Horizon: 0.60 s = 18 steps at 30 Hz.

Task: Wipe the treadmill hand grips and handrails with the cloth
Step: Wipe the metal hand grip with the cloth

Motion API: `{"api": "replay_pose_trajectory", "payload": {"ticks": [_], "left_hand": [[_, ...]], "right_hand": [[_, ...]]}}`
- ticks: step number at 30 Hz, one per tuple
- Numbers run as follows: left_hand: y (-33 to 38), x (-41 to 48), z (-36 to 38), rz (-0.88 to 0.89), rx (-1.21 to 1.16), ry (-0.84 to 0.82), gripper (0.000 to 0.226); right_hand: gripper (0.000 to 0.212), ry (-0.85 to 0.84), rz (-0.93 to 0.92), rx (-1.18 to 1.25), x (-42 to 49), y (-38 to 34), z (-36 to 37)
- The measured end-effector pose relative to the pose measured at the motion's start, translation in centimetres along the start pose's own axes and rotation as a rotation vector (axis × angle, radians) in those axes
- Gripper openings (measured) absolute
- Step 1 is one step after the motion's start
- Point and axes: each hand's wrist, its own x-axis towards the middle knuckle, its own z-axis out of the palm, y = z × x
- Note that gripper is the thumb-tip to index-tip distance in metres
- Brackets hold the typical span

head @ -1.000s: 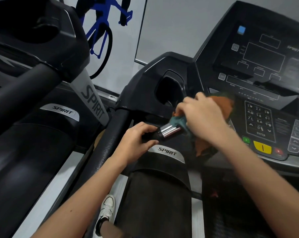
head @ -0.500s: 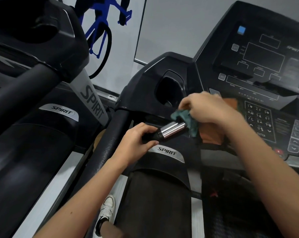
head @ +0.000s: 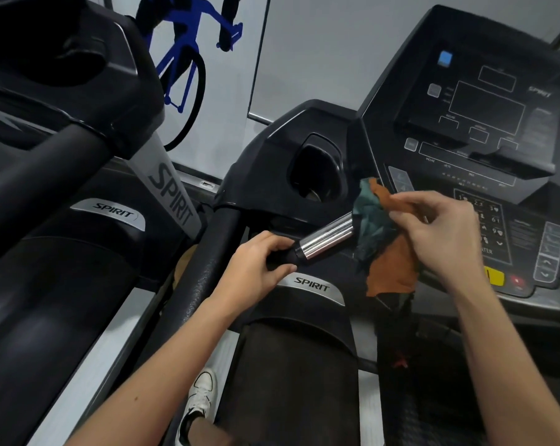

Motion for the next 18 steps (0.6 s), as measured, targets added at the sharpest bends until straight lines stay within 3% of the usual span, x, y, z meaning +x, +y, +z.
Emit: {"api": "replay_pose_trajectory", "payload": {"ticks": [7, 10, 14, 18], "left_hand": [[0.2, -0.1, 0.0, -0.009, 0.021, 0.012, 0.039], [0.3, -0.1, 0.0, -0.010, 0.021, 0.015, 0.039], [0.3, -0.2, 0.0, -0.007, 0.018, 0.020, 0.039], [0.3, -0.1, 0.0, -0.006, 0.021, 0.012, 0.039]], "right_hand": [[0.022, -0.317, 0.220, 0.368, 3.3, 0.0, -0.2], [0.018, -0.341, 0.292, 0.393, 3.2, 0.8, -0.2], [0.024, -0.203, 0.100, -0.002, 1.6, 1.6, -0.6], [0.024, -0.124, -0.059, -0.019, 1.4, 1.4, -0.2]]}}
